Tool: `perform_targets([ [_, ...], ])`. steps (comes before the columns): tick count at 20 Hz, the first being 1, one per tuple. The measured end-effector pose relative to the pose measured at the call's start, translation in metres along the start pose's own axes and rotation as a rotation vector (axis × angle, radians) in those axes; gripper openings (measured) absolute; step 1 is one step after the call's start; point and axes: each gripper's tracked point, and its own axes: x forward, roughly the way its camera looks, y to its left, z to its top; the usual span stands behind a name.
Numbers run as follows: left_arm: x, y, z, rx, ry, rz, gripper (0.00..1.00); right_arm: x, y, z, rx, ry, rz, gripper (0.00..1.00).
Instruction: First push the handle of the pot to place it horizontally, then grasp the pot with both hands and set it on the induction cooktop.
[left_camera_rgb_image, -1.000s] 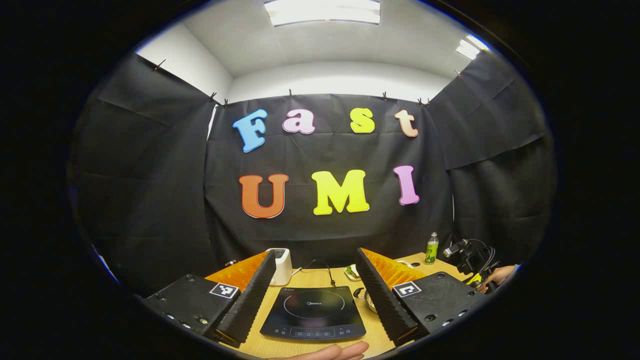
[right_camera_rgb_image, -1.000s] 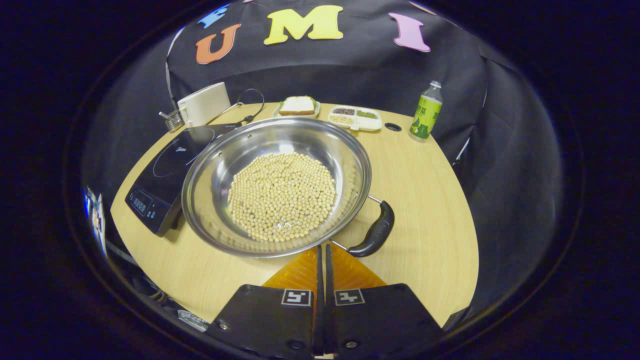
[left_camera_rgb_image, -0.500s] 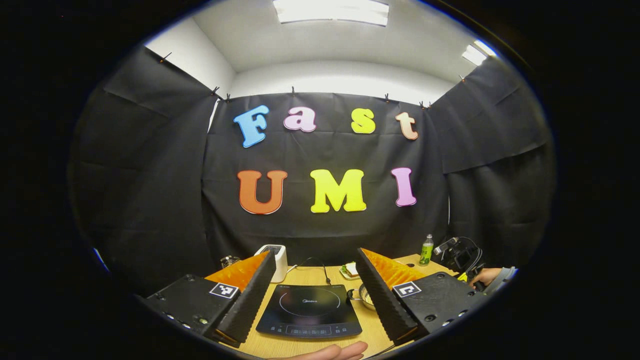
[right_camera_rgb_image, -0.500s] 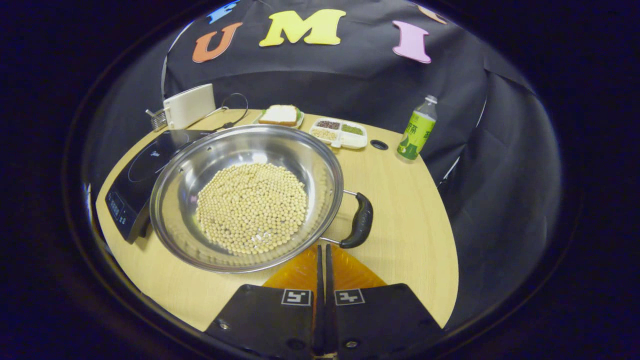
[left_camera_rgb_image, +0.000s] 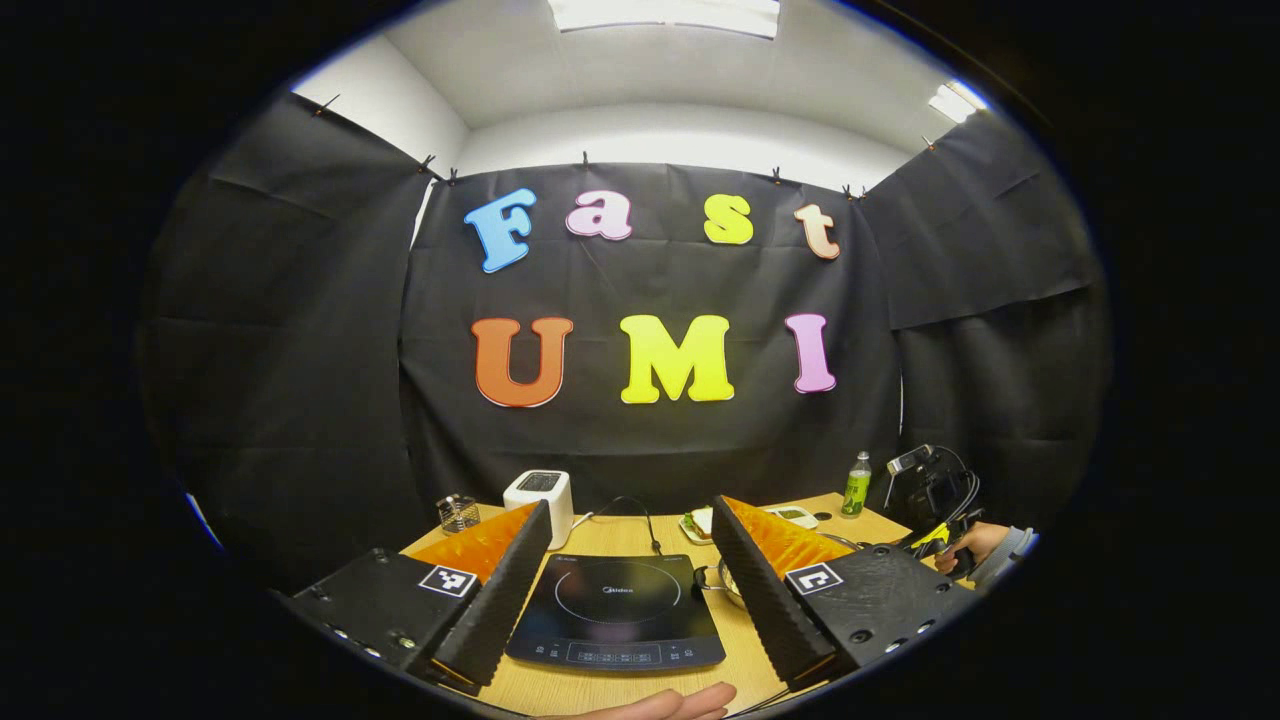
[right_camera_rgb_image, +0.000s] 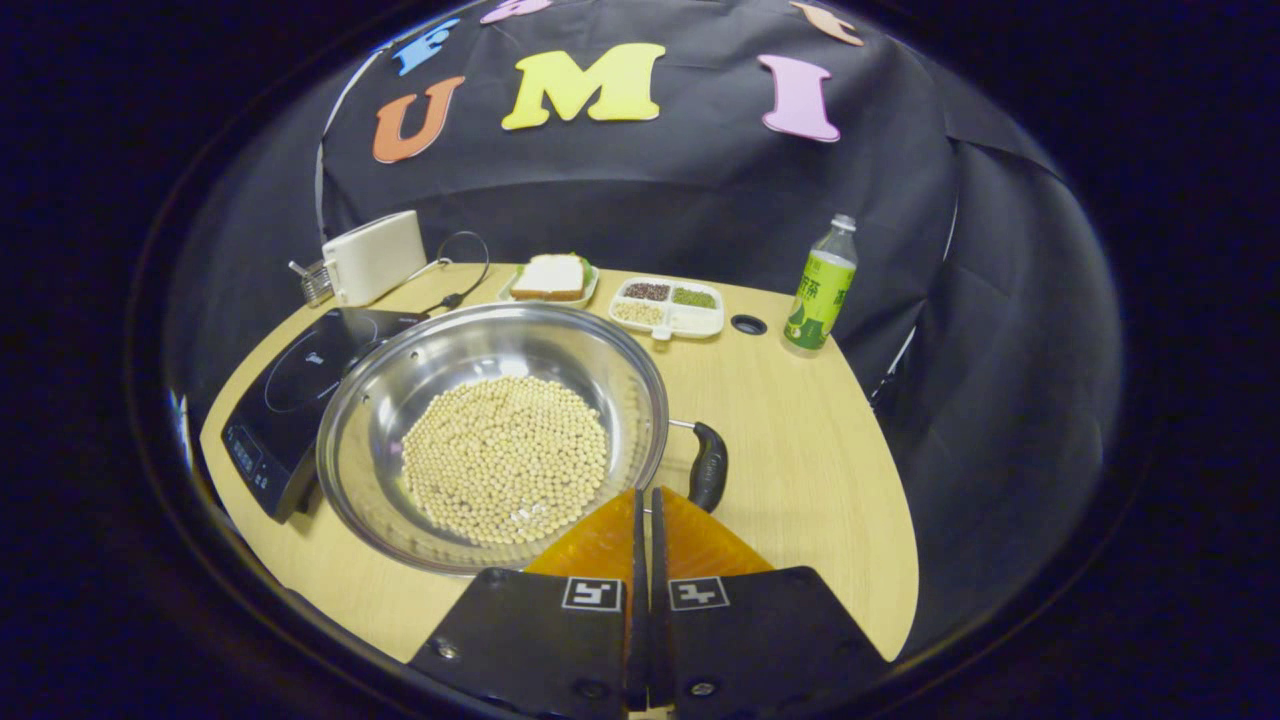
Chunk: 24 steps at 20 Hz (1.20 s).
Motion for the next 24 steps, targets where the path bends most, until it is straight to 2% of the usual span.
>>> perform_targets([
  [4,0.012,-0.014,-0.010,-0.012,0.037,-0.031,0.96,-0.024,0.008,0.016,0.002,-0.078,0.010,0.04],
  [5,0.015,-0.017,-0.012,-0.010,0.046,-0.036,0.96,-0.031,0.010,0.020,0.002,-0.094,0.009,0.01],
  [6,0.018,-0.020,-0.015,-0.008,0.054,-0.039,0.96,-0.037,0.012,0.023,0.005,-0.114,0.010,0.05],
  [9,0.028,-0.031,-0.024,-0.007,0.078,-0.061,0.96,-0.054,0.019,0.032,0.029,-0.175,0.022,0.23],
  [10,0.032,-0.035,-0.029,-0.006,0.087,-0.071,0.96,-0.059,0.020,0.034,0.040,-0.192,0.020,0.24],
  [11,0.037,-0.040,-0.034,-0.004,0.097,-0.082,0.96,-0.063,0.022,0.036,0.051,-0.209,0.021,0.33],
  [12,0.042,-0.047,-0.040,-0.004,0.106,-0.091,0.96,-0.066,0.022,0.038,0.058,-0.222,0.016,0.35],
  [13,0.049,-0.053,-0.046,-0.004,0.118,-0.102,0.96,-0.067,0.021,0.040,0.071,-0.236,0.012,0.47],
  [14,0.055,-0.058,-0.054,-0.005,0.136,-0.113,0.96,-0.067,0.022,0.041,0.079,-0.240,0.013,0.53],
  [15,0.062,-0.064,-0.063,-0.005,0.157,-0.126,0.96,-0.066,0.024,0.041,0.087,-0.241,0.020,0.66],
  [16,0.069,-0.073,-0.073,-0.005,0.179,-0.140,0.96,-0.065,0.024,0.041,0.091,-0.242,0.022,0.74],
  [17,0.077,-0.081,-0.082,-0.004,0.201,-0.154,0.96,-0.061,0.020,0.043,0.095,-0.245,0.017,0.90],
  [19,0.097,-0.093,-0.102,-0.012,0.250,-0.178,0.96,-0.054,0.012,0.047,0.107,-0.252,-0.006,0.96],
  [24,0.147,-0.109,-0.153,-0.015,0.379,-0.198,0.96,-0.033,-0.002,0.052,0.137,-0.238,-0.024,0.96],
])
